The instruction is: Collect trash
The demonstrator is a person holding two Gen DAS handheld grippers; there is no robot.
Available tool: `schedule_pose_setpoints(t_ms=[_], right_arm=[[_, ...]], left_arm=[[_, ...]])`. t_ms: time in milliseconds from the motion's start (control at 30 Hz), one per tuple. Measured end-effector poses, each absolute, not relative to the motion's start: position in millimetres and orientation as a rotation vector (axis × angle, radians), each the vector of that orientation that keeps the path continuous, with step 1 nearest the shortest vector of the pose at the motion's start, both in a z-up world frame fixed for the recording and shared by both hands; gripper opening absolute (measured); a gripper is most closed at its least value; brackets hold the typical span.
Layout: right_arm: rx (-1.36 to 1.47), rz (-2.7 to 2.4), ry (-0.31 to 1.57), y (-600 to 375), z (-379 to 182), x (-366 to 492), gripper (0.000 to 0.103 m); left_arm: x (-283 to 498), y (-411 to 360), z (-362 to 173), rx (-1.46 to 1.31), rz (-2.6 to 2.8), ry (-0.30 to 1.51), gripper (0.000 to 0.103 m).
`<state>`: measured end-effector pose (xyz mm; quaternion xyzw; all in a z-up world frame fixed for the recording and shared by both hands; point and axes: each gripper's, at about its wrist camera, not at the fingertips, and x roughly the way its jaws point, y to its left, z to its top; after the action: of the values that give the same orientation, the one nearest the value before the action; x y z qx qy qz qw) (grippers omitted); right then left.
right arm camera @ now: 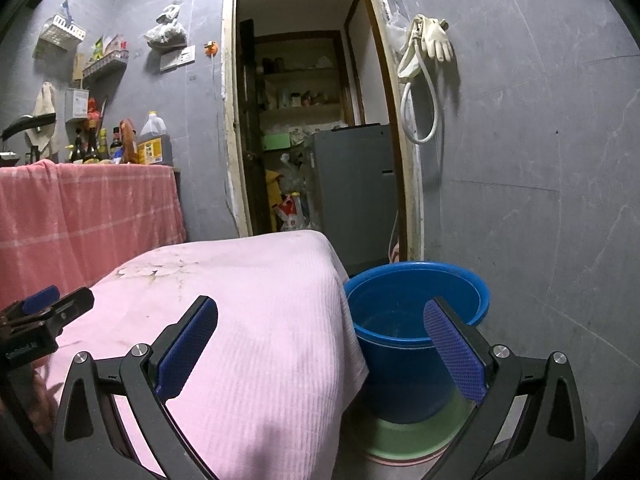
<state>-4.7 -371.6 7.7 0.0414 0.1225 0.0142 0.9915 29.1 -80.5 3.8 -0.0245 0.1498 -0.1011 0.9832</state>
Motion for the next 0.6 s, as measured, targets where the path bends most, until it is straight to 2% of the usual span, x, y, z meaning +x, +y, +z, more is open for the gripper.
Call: schedule_pose_setpoints(t_ms=[600], right_arm=[[0.083,0.028,0.243,-372.2,8.1,-4.2,0.103]], left_arm=[[30.5,-72.4,4.2,-0.046,-0.209,0.296,0.102]])
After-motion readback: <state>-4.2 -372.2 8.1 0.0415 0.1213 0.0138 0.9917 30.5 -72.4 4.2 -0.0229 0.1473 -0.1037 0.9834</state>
